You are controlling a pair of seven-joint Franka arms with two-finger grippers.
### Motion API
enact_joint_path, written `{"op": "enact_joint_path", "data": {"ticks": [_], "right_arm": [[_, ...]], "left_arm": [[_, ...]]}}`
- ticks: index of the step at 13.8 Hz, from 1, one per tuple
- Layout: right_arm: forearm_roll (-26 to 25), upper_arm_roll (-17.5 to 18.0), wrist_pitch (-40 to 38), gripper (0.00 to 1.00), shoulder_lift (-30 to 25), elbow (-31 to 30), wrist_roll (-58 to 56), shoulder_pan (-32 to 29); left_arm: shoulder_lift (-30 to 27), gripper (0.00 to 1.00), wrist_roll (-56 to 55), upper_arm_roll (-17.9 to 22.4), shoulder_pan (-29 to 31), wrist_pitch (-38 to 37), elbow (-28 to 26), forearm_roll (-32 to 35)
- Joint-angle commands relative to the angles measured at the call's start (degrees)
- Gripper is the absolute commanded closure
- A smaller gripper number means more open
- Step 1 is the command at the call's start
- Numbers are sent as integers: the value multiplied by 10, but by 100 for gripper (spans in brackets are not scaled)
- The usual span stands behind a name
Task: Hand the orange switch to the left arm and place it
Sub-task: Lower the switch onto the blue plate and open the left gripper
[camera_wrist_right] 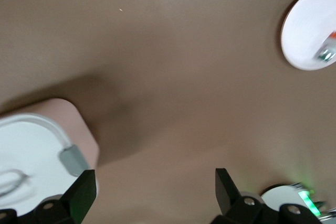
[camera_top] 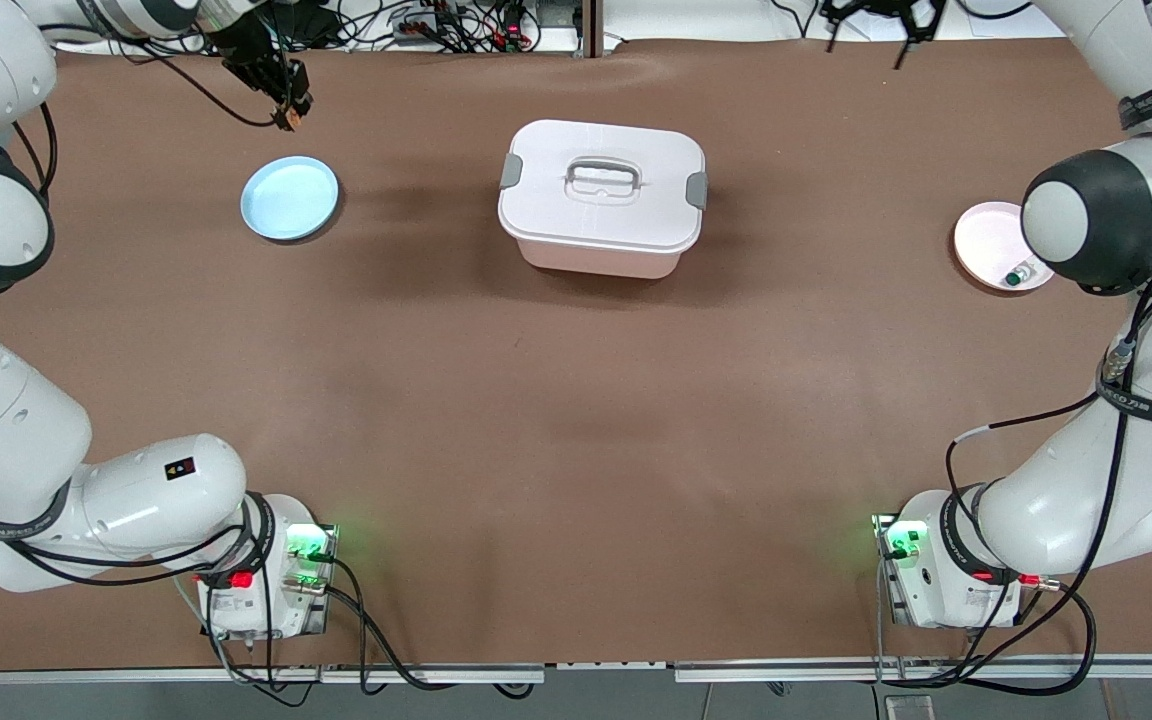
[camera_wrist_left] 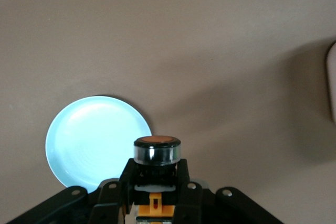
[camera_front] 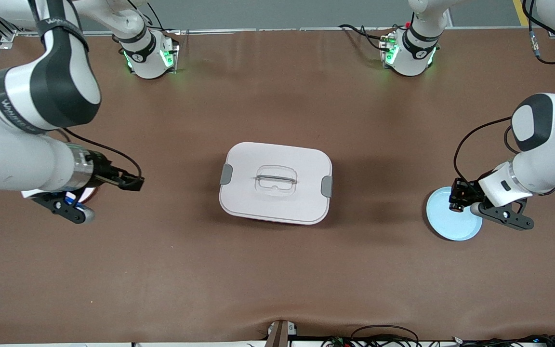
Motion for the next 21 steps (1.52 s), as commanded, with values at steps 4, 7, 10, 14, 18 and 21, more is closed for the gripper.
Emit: {"op": "enact_joint_path", "data": {"ticks": [4,7,10,14,18,21], "right_arm": [[-17,9,-49,0,-17,1,-202,-81],[-51,9,-49,0,-17,1,-252,-96],[-59,10,-49,0,-17,1,-296,-116],[-58,10,-49,0,-16,-4,-297,-126],[-57,13,-50,0,-17,-5,-290,-123],[-62,12,-49,0,-17,-5,-287,-107]], "left_arm": [[28,100,158,-5,47,46,-22,14],[53,100,271,-5,72,67,-20,14],[71,100,346,-4,85,75,-19,14],[91,100,426,-4,88,76,-21,14],[123,100,522,-4,101,90,-21,15],[140,100,537,-4,101,109,-20,87]]}}
